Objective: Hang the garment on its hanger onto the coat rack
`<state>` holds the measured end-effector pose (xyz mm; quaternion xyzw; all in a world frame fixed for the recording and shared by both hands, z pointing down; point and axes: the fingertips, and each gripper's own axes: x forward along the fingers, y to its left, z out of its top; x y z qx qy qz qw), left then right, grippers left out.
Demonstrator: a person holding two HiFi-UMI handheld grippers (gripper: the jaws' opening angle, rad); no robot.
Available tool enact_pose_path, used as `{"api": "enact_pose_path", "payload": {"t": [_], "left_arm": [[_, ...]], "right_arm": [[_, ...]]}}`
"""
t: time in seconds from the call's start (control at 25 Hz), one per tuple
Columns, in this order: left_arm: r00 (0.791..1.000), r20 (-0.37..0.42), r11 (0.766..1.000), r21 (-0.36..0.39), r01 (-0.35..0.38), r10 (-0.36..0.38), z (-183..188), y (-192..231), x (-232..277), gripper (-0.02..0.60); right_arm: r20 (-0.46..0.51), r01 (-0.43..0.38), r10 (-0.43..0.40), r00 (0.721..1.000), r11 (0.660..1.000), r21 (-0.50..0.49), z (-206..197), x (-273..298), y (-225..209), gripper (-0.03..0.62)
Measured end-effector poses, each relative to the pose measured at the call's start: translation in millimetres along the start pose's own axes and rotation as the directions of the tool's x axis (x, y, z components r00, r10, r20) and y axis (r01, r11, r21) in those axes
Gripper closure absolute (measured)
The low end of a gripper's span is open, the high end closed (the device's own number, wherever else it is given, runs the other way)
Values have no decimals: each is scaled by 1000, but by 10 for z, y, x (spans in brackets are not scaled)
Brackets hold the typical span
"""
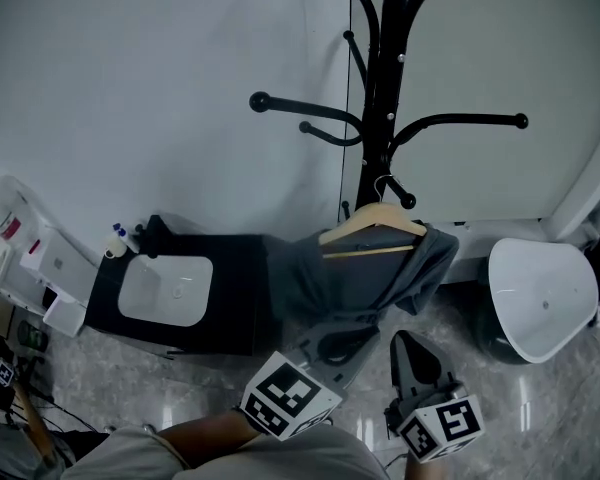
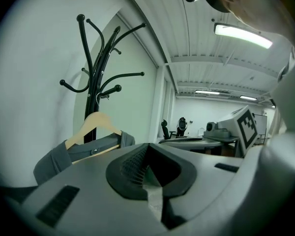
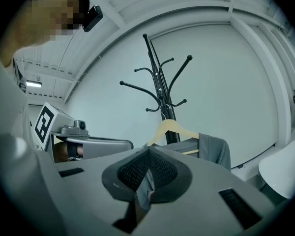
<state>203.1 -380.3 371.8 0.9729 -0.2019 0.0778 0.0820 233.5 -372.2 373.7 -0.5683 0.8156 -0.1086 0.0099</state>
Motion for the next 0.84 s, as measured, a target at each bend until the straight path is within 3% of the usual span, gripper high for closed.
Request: {"api": "enact_pose_path", "payload": {"t": [0.84], "left_arm": [[1000, 3, 1000, -10, -4, 4, -19, 49, 35, 577]], "right_arm": [[9, -19, 19, 1000, 1000, 4, -8, 67, -14, 580]]}}
